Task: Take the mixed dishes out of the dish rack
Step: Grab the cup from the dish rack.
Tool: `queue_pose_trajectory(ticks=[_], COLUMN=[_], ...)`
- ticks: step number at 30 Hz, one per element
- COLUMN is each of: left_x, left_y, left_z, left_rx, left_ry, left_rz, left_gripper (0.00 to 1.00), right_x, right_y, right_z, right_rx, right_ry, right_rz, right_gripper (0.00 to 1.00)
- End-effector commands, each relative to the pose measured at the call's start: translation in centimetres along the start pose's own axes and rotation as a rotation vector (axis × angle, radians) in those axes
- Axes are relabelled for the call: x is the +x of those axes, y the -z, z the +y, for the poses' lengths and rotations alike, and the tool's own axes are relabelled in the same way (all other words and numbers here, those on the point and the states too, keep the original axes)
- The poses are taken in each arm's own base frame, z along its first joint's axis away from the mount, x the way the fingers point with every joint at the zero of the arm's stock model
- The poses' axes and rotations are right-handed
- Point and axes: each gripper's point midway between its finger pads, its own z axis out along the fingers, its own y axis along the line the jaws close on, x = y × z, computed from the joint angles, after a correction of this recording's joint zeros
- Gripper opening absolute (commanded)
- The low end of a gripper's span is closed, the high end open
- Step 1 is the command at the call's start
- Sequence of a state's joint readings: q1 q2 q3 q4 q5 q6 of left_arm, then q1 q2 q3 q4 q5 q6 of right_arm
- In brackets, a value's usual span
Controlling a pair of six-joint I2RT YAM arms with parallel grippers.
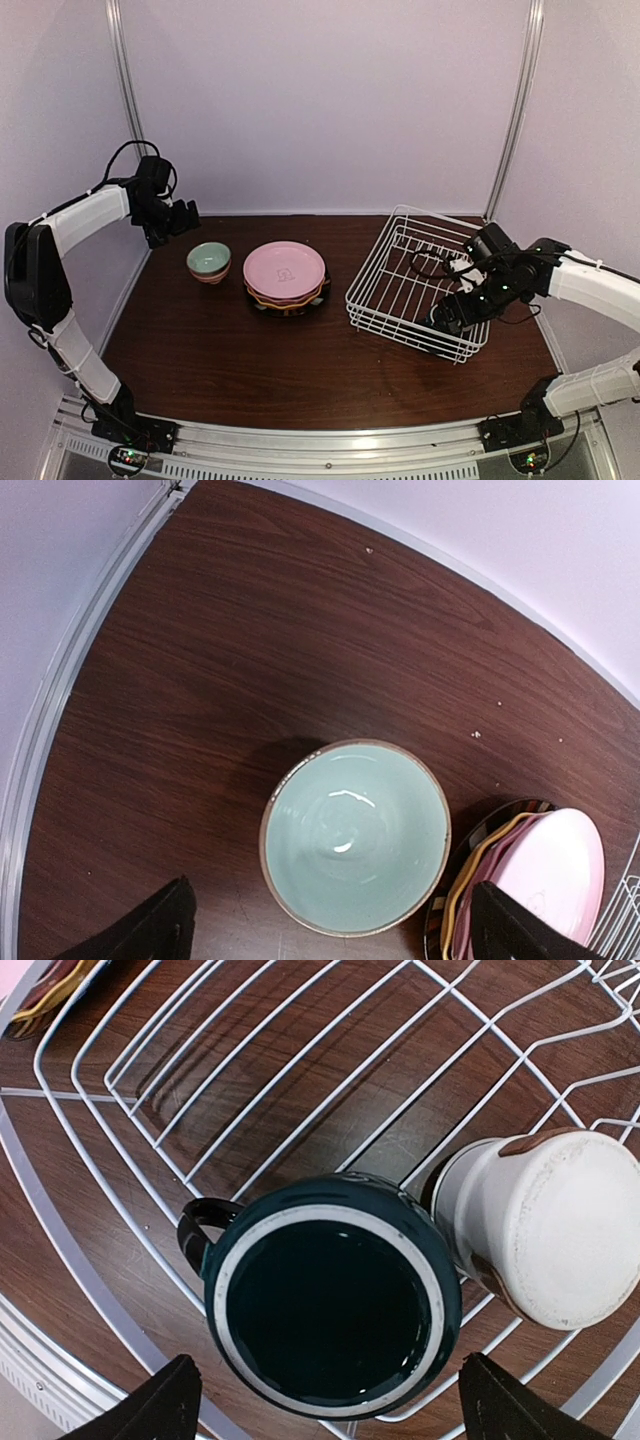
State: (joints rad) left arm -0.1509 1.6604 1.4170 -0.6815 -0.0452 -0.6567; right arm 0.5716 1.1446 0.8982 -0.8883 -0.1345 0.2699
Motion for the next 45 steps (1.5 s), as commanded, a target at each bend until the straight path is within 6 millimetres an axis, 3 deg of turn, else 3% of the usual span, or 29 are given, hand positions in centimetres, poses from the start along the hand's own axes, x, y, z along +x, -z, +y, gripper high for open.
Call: queue_pose_trajectory(ticks=[1,14,24,32,39,45], left_x=[-2.0,-2.0,-2.2,-2.3,-2.3,-2.5], left_y=[1.1,0.9,0.9,0.8,1.0,1.3], left_z=[-1.5,-1.1,-1.2,-1.3,-1.6,-1.9], left_rx=[0.045,0.03,0.03,0.035,0.05,0.077], left_ry=[0.017,0.02,0.025,0.022,0.012,-0.003], left_rz=[-0.066,-0.07,-0.074,-0.073,-0.079,-0.103], left_gripper=[0.97,0.97,0.98,0.97,0.97,0.97], right_x=[0.3,-0.5,0.3,1.0,0.6,-1.6], right_y=[-1.1,-3.0,-4.4,-4.8,-4.9,-4.0], right_z=[-0.7,-0.2,0.3,0.0,0.1,1.1], right_rx=[0.054,0.077,0.115,0.128,0.127,0.099], right_ry=[0.001,0.022,0.076,0.079,0.089,0.092], right_rz=[0.013,0.012,0.071,0.1,0.099,0.039], right_gripper=[0.9,0.92,0.88,0.97,0.91,0.82])
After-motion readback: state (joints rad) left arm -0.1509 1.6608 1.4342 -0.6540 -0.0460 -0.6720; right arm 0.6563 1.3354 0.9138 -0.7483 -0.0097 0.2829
